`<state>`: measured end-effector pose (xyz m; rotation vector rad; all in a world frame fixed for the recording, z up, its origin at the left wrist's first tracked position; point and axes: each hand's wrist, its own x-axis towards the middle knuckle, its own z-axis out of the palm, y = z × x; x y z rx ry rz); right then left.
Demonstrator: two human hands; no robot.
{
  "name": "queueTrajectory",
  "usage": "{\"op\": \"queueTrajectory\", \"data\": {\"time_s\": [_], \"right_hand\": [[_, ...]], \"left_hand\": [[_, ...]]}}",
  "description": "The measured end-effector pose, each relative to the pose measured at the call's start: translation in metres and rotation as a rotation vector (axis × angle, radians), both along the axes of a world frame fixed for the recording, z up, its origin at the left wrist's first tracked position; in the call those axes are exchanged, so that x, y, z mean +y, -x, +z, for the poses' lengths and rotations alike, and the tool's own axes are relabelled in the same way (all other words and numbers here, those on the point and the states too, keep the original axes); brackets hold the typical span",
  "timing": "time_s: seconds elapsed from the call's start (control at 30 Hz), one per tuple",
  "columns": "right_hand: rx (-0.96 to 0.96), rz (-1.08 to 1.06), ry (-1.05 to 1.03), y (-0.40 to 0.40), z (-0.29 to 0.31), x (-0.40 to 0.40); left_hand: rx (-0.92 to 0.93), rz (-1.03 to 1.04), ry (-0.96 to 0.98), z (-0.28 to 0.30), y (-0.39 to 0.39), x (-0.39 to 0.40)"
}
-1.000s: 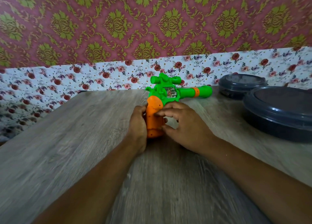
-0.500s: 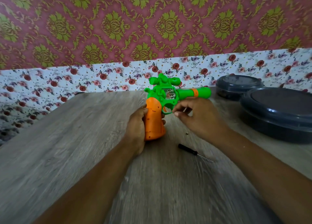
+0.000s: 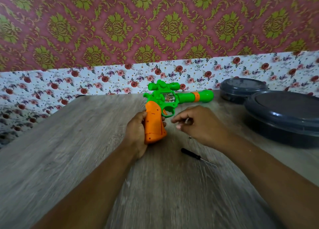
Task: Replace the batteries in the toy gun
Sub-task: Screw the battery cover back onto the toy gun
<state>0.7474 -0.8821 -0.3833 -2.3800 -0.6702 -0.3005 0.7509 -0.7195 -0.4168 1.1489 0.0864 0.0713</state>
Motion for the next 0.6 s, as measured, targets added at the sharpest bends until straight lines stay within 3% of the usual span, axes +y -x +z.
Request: {"op": "queueTrajectory", "data": {"time_s": [0.17,0.6], "right_hand": [[-0.028,0.176,0.101,0.008,-0.011,0.019],[0.005,0.219,0.207,0.01,-0.015,0.022]], "left_hand": [[0.007,0.044,-0.048,-0.002,-0.002,0.001],[0.007,-0.034,-0.04,-0.004,0.0,0.005]]}}
